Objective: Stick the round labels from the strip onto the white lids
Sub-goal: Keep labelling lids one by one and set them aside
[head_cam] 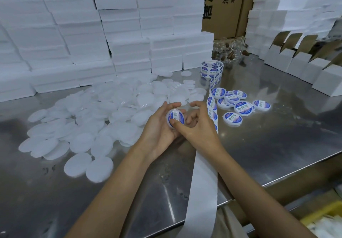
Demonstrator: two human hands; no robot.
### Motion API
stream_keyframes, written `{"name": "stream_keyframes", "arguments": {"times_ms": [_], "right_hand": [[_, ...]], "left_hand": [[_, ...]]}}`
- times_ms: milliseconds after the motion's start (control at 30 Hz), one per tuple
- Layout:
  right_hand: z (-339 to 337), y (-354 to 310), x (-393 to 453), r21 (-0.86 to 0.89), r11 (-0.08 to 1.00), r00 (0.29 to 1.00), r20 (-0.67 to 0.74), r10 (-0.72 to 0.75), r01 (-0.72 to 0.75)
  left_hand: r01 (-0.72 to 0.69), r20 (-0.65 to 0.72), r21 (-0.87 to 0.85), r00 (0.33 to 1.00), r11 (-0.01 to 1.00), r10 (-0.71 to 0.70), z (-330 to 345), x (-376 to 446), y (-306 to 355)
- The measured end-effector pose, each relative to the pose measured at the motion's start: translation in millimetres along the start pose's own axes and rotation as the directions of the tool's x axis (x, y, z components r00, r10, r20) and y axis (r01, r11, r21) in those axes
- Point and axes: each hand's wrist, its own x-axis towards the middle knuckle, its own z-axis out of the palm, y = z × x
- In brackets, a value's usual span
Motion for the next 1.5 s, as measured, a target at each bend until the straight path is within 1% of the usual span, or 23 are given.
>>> {"name": "stream_keyframes", "arguments": {"times_ms": [200,300,400,533,600,700,800,833,967,1067,1167,1200,1267,1333,1400,1500], "right_hand": [[0.8,-4.0,-3.1,-0.158,0.987,0.998,-0.042,-0.047,0.039],[-0.5,-3.6,-2.3,-0.117,0.988,0.995,-0.014,-0.103,0.101],[-3.0,-3.1,-1.3,-0.069,0.987,0.989,-0.029,-0.146,0.144],[-4.2,-5.4,-1.4,-0.071,0.978,0.979,-0.039,-0.198,0.195],[-4.4,-5.0,-0.9,-0.071,0.980,0.981,-0.048,-0.190,0.187],[-3.1,-3.6,-1.7,-0.058,0.989,0.990,-0.033,-0.134,0.132],[0.1,-3.6,-4.1,-0.184,0.976,0.992,-0.012,-0.124,0.119],[1.1,-3.5,-4.2,-0.187,0.974,0.991,-0.012,-0.133,0.129],[-1.9,-4.3,-3.4,-0.082,0.982,0.984,-0.024,-0.175,0.172],[-4.8,-6.1,-3.4,-0.084,0.976,0.978,-0.039,-0.204,0.200],[-3.2,-7.3,-4.3,-0.067,0.977,0.977,-0.060,-0.206,0.202],[-2.7,-7.0,-4.1,-0.045,0.981,0.979,-0.074,-0.191,0.188],[-2.7,-6.4,-2.6,0.007,0.989,0.984,-0.105,-0.147,0.149],[-3.4,-6.4,-0.7,0.072,0.992,0.988,-0.124,-0.090,0.099],[-4.4,-7.1,0.1,0.168,0.984,0.992,-0.119,-0.033,0.053],[-3.9,-8.5,-0.5,0.296,0.955,0.998,-0.058,-0.003,0.020]], "left_hand": [[0.002,0.069,-0.098,0.998,0.995,0.004,0.8,0.0,-1.7],[0.000,0.076,-0.108,0.997,0.994,0.008,0.2,-0.3,0.9],[0.020,0.086,-0.134,0.996,0.991,-0.008,2.3,-3.0,2.6],[0.040,0.114,-0.165,0.993,0.985,-0.021,6.6,-6.6,2.6],[0.026,0.122,-0.167,0.992,0.986,-0.006,8.1,-7.1,2.2],[0.007,0.116,-0.178,0.993,0.984,0.014,8.8,-6.0,1.1],[-0.013,0.073,-0.175,0.997,0.984,0.026,7.7,-3.7,0.9],[-0.015,0.067,-0.175,0.997,0.984,0.027,7.2,-3.2,1.2],[-0.003,0.093,-0.167,0.996,0.986,0.019,4.3,-3.8,3.5],[-0.001,0.115,-0.208,0.993,0.978,0.025,3.5,-3.0,2.5],[-0.045,0.110,-0.131,0.992,0.990,0.060,2.5,-1.4,-0.6],[-0.065,0.110,-0.078,0.991,0.995,0.074,2.1,-1.3,-1.4],[-0.112,0.114,0.093,0.988,0.989,0.102,1.8,-2.6,-2.4],[-0.156,0.116,0.267,0.985,0.951,0.129,2.0,-5.3,-3.0],[-0.199,0.085,0.391,0.980,0.898,0.180,2.0,-7.1,-3.4],[-0.269,0.026,0.481,0.956,0.834,0.293,2.8,-8.3,-1.3]]}}
